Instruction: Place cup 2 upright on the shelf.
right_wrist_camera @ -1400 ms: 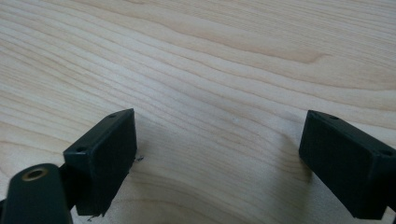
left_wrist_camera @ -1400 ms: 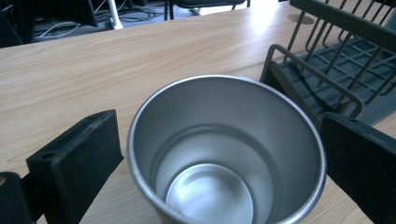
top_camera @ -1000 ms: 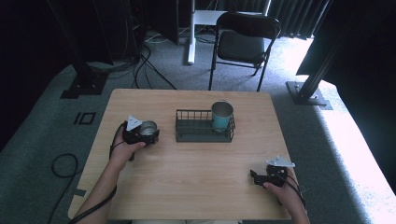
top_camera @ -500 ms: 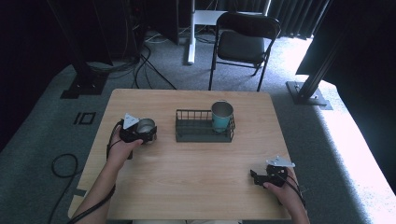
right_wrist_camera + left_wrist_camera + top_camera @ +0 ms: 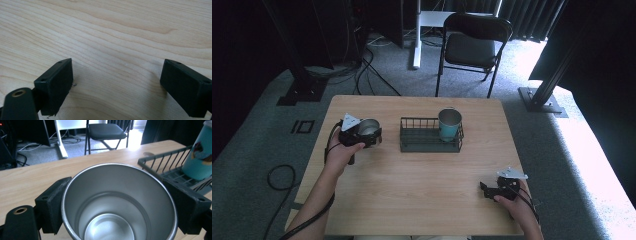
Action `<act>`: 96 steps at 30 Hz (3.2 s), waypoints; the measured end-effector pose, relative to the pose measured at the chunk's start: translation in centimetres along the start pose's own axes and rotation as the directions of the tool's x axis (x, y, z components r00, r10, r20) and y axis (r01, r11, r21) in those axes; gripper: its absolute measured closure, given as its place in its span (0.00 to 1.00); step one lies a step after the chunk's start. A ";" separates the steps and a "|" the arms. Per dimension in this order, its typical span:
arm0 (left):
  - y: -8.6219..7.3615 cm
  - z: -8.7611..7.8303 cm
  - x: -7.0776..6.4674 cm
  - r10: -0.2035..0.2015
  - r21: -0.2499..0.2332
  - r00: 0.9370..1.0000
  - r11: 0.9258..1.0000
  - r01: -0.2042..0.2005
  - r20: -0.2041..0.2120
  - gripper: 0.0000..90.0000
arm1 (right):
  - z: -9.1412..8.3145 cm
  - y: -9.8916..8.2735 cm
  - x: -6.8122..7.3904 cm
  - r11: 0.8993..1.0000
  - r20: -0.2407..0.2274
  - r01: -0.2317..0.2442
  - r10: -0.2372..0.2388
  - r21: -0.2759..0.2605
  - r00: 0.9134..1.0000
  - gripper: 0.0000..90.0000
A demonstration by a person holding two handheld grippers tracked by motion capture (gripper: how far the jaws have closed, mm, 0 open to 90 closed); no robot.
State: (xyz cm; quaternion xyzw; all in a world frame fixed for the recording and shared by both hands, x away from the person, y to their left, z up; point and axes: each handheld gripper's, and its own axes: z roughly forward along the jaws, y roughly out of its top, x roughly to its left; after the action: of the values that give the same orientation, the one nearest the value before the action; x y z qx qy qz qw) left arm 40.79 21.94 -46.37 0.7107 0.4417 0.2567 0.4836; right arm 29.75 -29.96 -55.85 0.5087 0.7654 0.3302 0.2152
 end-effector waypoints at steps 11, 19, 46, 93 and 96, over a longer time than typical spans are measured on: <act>3.2 -0.2 -1.0 0.011 -0.045 0.999 0.999 -0.009 0.030 0.16 | 0.0 0.0 0.0 1.000 0.000 0.000 0.000 0.000 1.000 0.12; 6.2 0.3 -2.8 0.048 -0.066 0.996 0.997 -0.043 0.075 0.16 | 0.0 0.0 0.0 1.000 0.000 0.001 -0.001 0.000 1.000 0.12; 9.0 5.7 -9.9 0.104 -0.091 0.975 0.992 -0.087 0.197 0.16 | 0.0 0.0 0.0 1.000 0.000 -0.001 0.001 -0.001 1.000 0.12; 3.3 12.1 -11.3 0.067 0.020 0.982 0.997 -0.072 0.174 0.16 | 0.0 0.0 0.0 1.000 -0.001 -0.001 0.001 -0.001 1.000 0.12; 2.9 12.3 -11.3 0.090 0.040 0.982 0.994 -0.098 0.166 0.16 | 0.0 0.0 0.0 1.000 -0.002 -0.003 0.003 -0.001 1.000 0.12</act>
State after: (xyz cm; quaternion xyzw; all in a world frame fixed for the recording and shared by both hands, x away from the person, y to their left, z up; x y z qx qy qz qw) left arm 46.20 5.93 -47.89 0.7608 0.3725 0.2093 0.4885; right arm 29.75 -29.99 -55.85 0.5094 0.7647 0.3314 0.2142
